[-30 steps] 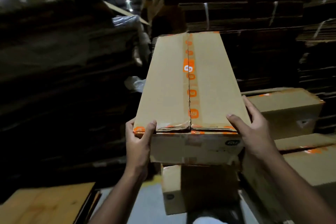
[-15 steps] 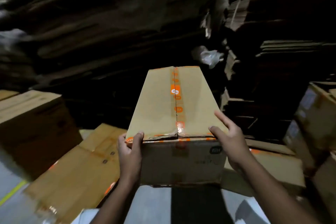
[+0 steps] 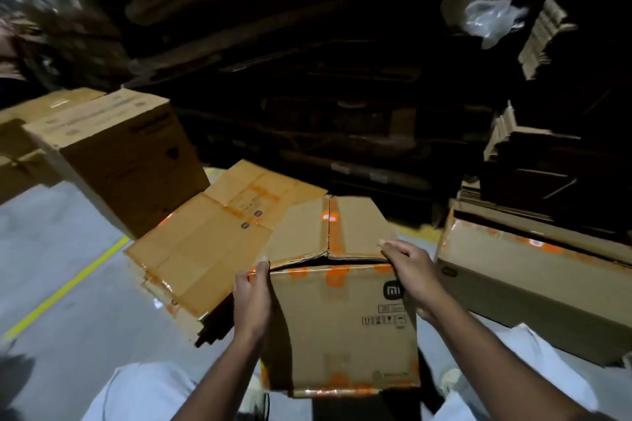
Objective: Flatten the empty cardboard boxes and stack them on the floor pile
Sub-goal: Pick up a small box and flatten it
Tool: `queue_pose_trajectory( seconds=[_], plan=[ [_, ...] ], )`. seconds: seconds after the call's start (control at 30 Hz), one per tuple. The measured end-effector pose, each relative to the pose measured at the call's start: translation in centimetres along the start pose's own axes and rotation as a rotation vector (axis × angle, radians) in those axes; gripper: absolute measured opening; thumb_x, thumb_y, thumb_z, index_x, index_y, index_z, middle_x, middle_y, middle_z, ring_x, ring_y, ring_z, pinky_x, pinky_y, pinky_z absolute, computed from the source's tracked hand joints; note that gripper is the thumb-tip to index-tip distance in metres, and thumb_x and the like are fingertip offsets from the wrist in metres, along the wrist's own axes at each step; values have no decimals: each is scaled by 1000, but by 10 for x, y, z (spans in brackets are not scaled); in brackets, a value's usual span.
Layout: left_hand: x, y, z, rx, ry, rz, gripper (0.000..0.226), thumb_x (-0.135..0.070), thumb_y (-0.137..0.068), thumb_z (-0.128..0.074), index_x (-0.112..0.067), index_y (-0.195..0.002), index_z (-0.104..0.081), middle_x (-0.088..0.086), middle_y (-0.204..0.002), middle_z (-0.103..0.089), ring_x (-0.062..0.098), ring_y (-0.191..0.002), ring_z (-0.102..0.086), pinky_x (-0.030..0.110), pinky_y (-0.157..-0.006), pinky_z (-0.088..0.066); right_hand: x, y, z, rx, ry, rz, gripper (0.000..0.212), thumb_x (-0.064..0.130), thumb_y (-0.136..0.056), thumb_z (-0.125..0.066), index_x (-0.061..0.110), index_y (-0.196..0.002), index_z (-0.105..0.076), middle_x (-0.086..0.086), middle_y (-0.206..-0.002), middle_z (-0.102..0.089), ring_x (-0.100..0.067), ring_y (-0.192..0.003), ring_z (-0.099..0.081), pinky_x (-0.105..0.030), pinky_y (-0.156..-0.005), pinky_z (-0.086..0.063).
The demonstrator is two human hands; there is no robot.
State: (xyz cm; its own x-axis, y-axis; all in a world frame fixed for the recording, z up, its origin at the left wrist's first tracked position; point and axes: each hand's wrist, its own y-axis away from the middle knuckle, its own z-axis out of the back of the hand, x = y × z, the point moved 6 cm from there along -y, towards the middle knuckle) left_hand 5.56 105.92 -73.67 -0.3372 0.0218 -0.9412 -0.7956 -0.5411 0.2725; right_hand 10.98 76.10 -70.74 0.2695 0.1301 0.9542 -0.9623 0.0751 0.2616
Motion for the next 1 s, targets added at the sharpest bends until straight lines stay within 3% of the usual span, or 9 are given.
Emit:
queue_pose_trajectory(
  seconds=[0.1, 0.2, 0.27, 0.37, 0.5, 0.67, 0.77, 0.87, 1.0],
  plan=[
    [17, -12, 3, -41, -138, 1, 60, -74, -83, -46, -33, -128, -51, 5, -131, -55, 28, -112, -56, 51, -101, -47, -21, -1, -12, 21, 68, -22, 53, 74, -79, -60, 26, -94, -77, 2, -93, -76, -18, -88, -72, -42, -84, -58],
    [21, -22, 2, -66, -281, -59, 44, -53, -100, -46, -35, -140, -49, 3, -140, -52, 28, -121, -53, 44, -98, -45, -37, -2, -24, 17, 92, -56, 39, 56, -86, -67, 19, -87, -77, 0, -83, -77, -20, -79, -73, -46, -82, -59],
    [14, -26, -4, -26, -307, -149, 35, -52, -101, -46, -34, -130, -54, 1, -131, -55, 24, -117, -54, 39, -91, -47, -41, -7, -27, -10, 91, -58, 22, 40, -87, -72, 19, -84, -77, 0, -79, -77, -21, -78, -74, -47, -83, -60],
    [-1, -35, -17, 126, -293, -282, 42, -55, -91, -63, -28, -121, -55, -10, -123, -49, 6, -107, -52, 22, -75, -41, -33, -18, -25, -51, 44, -30, 12, 31, -88, -74, 19, -90, -76, -3, -86, -77, -24, -82, -73, -47, -82, -60],
    [-10, -48, -24, 213, -426, -467, 72, -50, -68, -87, -24, -125, -51, -12, -123, -46, -3, -101, -49, 13, -77, -40, -26, -41, -17, -60, -162, -44, 24, 13, -92, -69, 11, -116, -67, -17, -109, -69, -25, -82, -71, -33, -65, -61],
    [-29, -80, -34, 122, -499, -465, 68, -59, -70, -83, -20, -118, -53, -5, -118, -49, 11, -104, -51, 23, -75, -42, -59, -50, -19, -55, -323, -147, 51, 42, -91, -69, 13, -131, -55, -14, -122, -67, -27, -98, -71, -41, -78, -60],
    [-31, -100, -31, 20, -436, -404, 65, -59, -75, -79, -18, -119, -54, 0, -122, -51, 16, -110, -51, 29, -84, -44, -108, -37, -10, -88, -264, -406, 64, 63, -95, -47, 9, -127, -62, -11, -117, -70, -30, -103, -67, -51, -95, -52],
    [-26, -113, -23, -50, -374, -343, 63, -61, -75, -78, -19, -115, -52, 3, -123, -53, 19, -110, -54, 38, -89, -50, -154, -31, 4, -145, -228, -651, 74, 70, -88, -54, 11, -133, -53, -10, -130, -54, -31, -111, -53, -59, -102, -38],
    [-26, -110, -20, -5, -322, -291, 63, -59, -67, -85, -16, -99, -52, 0, -107, -65, 17, -95, -62, 42, -76, -56, -136, -37, -23, 67, -659, -560, 71, 74, -92, -38, 20, -129, -64, -11, -129, -66, -31, -124, -57, -58, -109, -39]
  ],
)
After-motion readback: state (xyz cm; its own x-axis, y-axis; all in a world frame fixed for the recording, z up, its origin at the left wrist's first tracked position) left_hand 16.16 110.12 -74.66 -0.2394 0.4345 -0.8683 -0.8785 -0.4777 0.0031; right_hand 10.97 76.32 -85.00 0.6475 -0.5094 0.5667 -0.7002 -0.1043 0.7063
